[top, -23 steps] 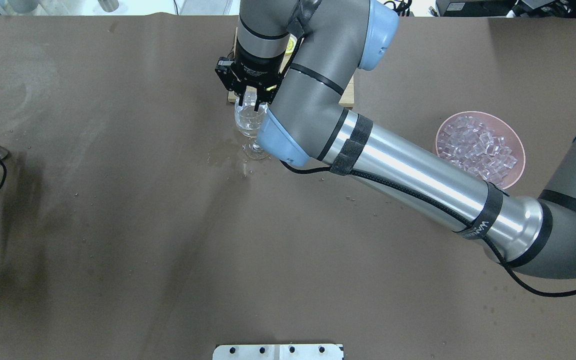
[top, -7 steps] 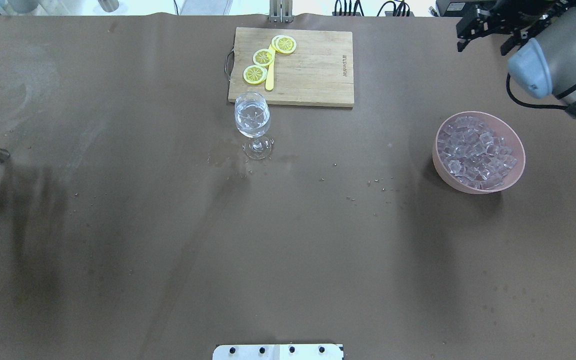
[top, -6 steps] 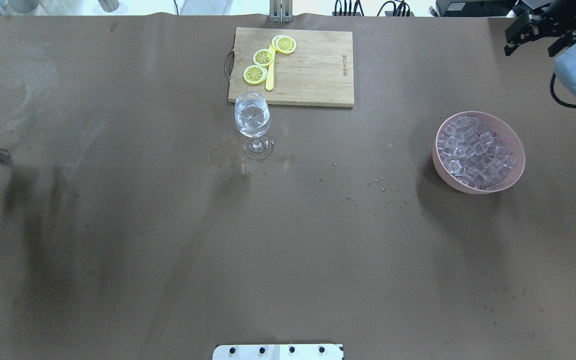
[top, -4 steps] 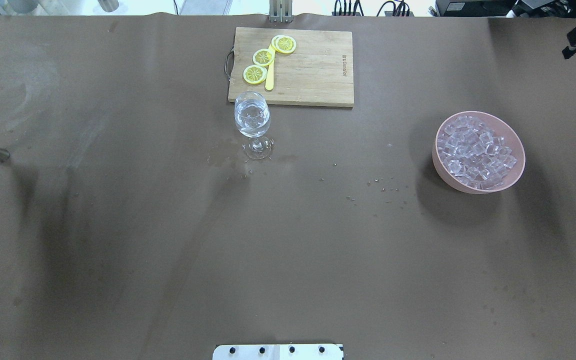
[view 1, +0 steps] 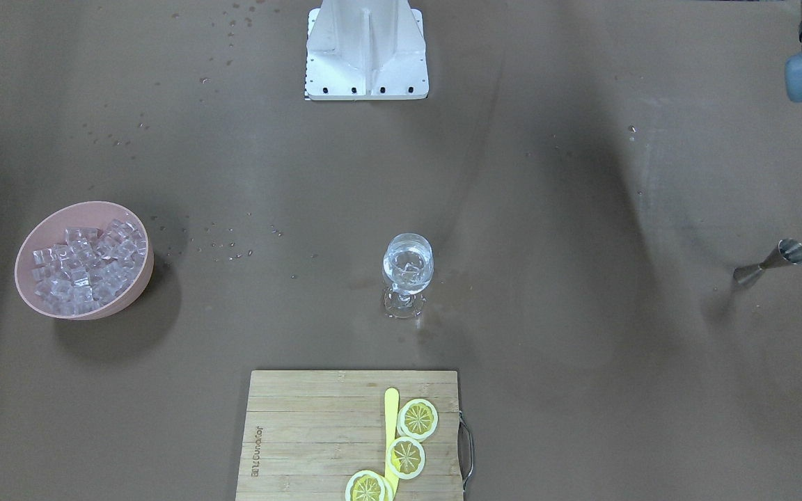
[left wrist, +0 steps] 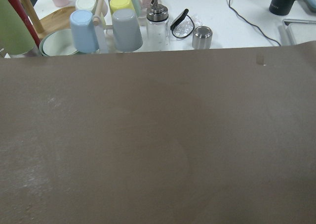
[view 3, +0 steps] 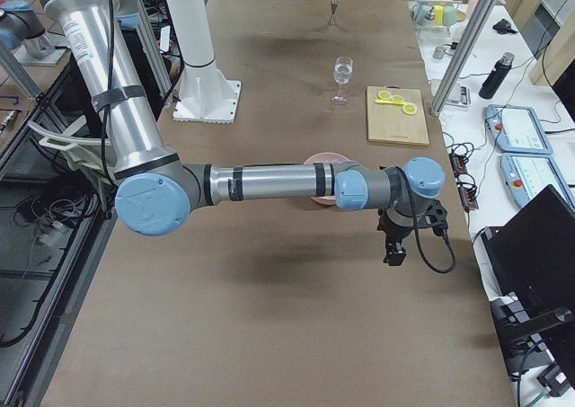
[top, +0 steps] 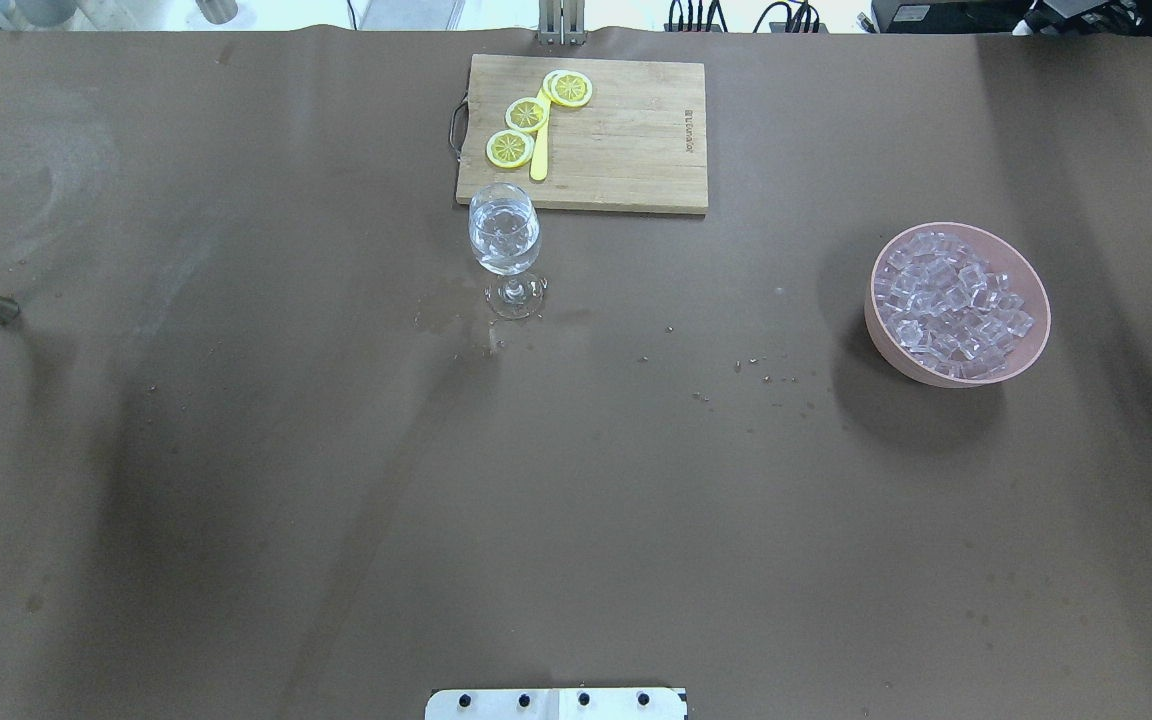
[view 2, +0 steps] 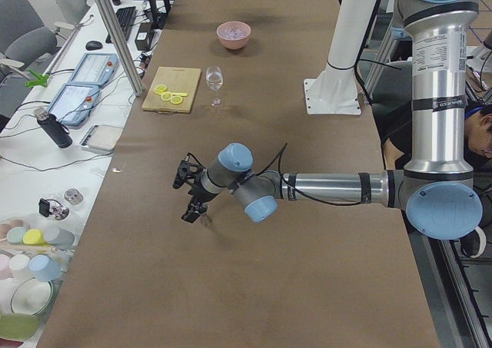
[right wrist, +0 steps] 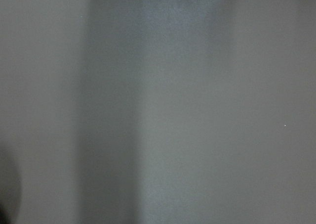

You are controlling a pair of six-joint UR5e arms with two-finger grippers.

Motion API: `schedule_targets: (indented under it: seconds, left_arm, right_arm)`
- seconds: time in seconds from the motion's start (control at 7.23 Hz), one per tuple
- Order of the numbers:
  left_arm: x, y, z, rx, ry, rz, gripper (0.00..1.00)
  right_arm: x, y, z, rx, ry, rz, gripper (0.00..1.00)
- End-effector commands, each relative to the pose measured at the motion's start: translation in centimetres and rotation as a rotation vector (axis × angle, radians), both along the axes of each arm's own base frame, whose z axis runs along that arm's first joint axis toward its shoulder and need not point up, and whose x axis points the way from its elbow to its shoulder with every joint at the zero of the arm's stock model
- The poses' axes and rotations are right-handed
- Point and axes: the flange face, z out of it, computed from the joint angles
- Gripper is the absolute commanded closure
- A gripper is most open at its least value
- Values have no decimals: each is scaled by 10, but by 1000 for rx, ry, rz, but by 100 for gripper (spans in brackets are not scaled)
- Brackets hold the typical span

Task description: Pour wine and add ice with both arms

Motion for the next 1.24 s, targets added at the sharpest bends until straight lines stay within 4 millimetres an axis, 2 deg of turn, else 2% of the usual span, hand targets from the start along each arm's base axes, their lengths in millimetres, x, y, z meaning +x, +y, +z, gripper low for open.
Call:
schedule_targets:
  seconds: [0.0, 0.28, 0.41, 0.69, 0.97, 1.11]
  left_arm:
    - [-31, 8, 15, -184, -178, 221, 2]
    - [-46, 18, 3, -244, -188, 352, 2]
    - [-52, 22, 1, -285, -101, 376, 2]
    - [-59, 1, -24, -324, 11, 392, 2]
    - [-54, -5, 5, -303, 78, 453, 2]
    - [-56, -4, 8, -301, 78, 450, 2]
  right_arm:
    - [15, 6, 8, -4, 0, 15, 0]
    - [17, 6, 7, -3, 2, 18, 0]
    - [22, 4, -1, 10, 3, 26, 0]
    - [25, 2, -2, 13, 12, 30, 0]
    - [25, 5, 3, 6, 18, 30, 0]
    - [25, 4, 2, 7, 18, 30, 0]
